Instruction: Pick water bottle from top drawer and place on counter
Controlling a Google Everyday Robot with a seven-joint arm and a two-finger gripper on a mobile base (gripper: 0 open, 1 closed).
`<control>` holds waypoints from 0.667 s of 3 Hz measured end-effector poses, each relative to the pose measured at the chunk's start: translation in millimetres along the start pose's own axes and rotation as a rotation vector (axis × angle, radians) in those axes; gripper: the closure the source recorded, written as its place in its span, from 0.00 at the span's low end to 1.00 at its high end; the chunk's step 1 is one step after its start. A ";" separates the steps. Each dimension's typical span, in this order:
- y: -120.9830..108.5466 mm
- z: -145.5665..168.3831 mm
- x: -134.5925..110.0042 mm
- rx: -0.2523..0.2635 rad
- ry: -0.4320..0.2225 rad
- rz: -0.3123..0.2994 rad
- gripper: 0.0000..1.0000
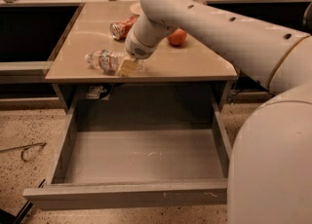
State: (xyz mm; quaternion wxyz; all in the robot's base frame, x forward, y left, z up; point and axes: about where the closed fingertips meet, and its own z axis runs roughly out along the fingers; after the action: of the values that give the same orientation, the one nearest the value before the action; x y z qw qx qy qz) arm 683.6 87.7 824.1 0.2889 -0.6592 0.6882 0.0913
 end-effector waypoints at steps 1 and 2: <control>0.0 0.0 0.0 0.000 0.000 0.000 0.38; 0.0 0.1 0.0 0.000 0.000 0.000 0.14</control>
Offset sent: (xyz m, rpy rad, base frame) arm 0.0000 0.0000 0.0000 0.0000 0.0000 0.0000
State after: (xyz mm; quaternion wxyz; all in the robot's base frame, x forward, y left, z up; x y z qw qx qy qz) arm 683.6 87.7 824.0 0.2889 -0.6592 0.6882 0.0913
